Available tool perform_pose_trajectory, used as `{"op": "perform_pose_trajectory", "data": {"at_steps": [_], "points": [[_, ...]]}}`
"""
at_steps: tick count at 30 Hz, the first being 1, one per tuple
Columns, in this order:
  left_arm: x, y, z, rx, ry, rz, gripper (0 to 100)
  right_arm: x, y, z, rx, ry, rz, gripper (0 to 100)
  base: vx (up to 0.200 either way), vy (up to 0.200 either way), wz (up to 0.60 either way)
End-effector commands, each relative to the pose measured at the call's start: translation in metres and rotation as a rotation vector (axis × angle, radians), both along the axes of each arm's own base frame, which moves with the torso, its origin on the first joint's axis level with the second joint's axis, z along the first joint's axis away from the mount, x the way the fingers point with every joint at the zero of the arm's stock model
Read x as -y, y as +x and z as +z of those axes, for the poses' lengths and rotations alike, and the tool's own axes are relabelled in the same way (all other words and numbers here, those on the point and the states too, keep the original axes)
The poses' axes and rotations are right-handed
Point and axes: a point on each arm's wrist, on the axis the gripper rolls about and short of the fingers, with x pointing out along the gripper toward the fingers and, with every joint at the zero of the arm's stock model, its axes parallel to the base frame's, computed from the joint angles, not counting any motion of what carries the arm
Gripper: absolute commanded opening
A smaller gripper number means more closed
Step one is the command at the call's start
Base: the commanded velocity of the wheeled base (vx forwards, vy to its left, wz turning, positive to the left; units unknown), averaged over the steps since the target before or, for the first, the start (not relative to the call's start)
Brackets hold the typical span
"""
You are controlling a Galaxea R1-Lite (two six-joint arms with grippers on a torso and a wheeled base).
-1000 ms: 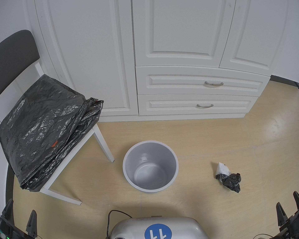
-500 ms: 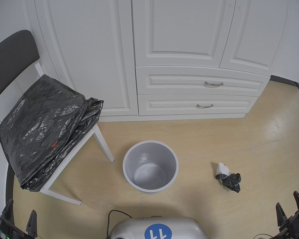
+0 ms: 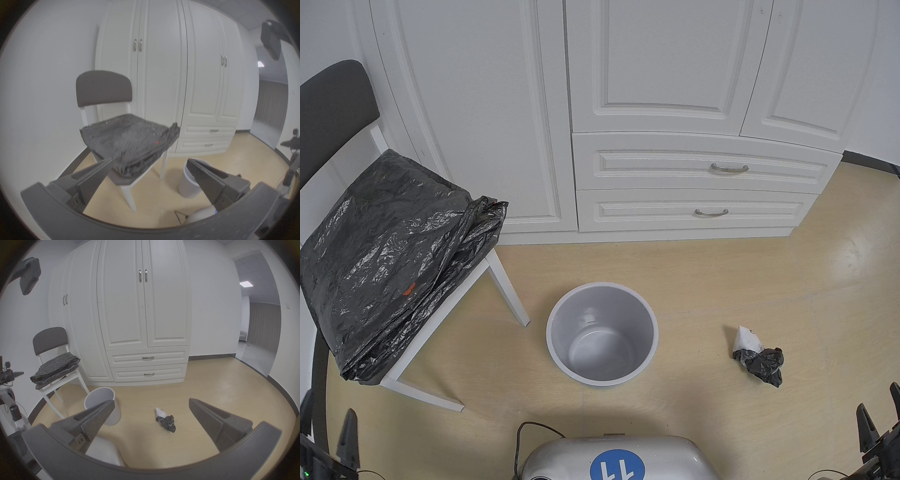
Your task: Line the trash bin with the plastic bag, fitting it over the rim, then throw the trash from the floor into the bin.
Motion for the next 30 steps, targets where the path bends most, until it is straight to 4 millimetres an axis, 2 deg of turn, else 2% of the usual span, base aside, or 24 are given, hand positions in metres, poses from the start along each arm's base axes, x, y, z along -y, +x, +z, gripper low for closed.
{"op": "perform_pose_trajectory", "data": {"at_steps": [1,3,7,9,10,11,13,16,19,21,23,24,26,27,29,30], "points": [[-0.001,-0.018,0.046,0.161,-0.047,-0.006,100,0.000,-0.001,-0.002,0.019,-0.003,-0.016,100,0.000,0.000,0.00],[-0.001,-0.023,0.057,0.119,-0.035,-0.005,100,-0.001,-0.009,0.028,0.136,0.003,0.029,100,0.000,0.000,0.00],[-0.002,-0.023,0.068,0.046,-0.033,-0.011,100,-0.003,-0.011,0.037,0.091,-0.007,0.124,100,0.000,0.000,0.00],[-0.003,-0.013,0.081,-0.041,-0.033,0.024,100,-0.004,-0.007,0.051,0.007,-0.003,0.181,100,0.000,0.000,0.00],[-0.003,-0.013,0.081,-0.041,-0.033,0.024,100,-0.004,-0.007,0.051,0.007,-0.003,0.181,100,0.000,0.000,0.00],[-0.003,0.003,0.089,-0.129,-0.029,0.065,100,-0.004,0.004,0.070,-0.051,0.004,0.187,100,0.000,0.000,0.00],[-0.004,0.024,0.097,-0.226,-0.016,0.122,100,-0.004,0.023,0.095,-0.117,0.008,0.185,100,0.000,0.000,0.00],[-0.004,0.046,0.104,-0.334,0.038,0.183,100,-0.004,0.046,0.120,-0.169,0.010,0.181,100,0.000,0.000,0.00],[-0.007,0.067,0.102,-0.475,0.164,0.294,100,-0.004,0.072,0.138,-0.225,0.015,0.179,100,0.000,0.000,0.00],[-0.012,0.077,0.100,-0.553,0.250,0.357,100,-0.004,0.084,0.142,-0.254,0.018,0.183,100,0.000,0.000,0.00],[-0.014,0.079,0.101,-0.572,0.270,0.381,100,-0.004,0.087,0.142,-0.262,0.018,0.183,100,0.000,0.000,0.00],[-0.024,0.088,0.108,-0.625,0.315,0.481,100,-0.004,0.096,0.141,-0.274,0.021,0.180,100,0.000,0.000,0.00],[-0.031,0.092,0.112,-0.645,0.323,0.516,100,-0.004,0.099,0.139,-0.273,0.024,0.177,100,0.000,0.000,0.00],[-0.040,0.094,0.119,-0.649,0.329,0.525,100,-0.004,0.100,0.134,-0.276,0.026,0.175,100,0.000,0.000,0.00],[-0.042,0.093,0.122,-0.646,0.333,0.519,100,-0.004,0.102,0.133,-0.278,0.025,0.176,100,0.000,0.000,0.00],[-0.052,0.088,0.125,-0.638,0.344,0.477,100,-0.004,0.106,0.130,-0.288,0.020,0.171,100,0.000,0.000,0.00]]}}
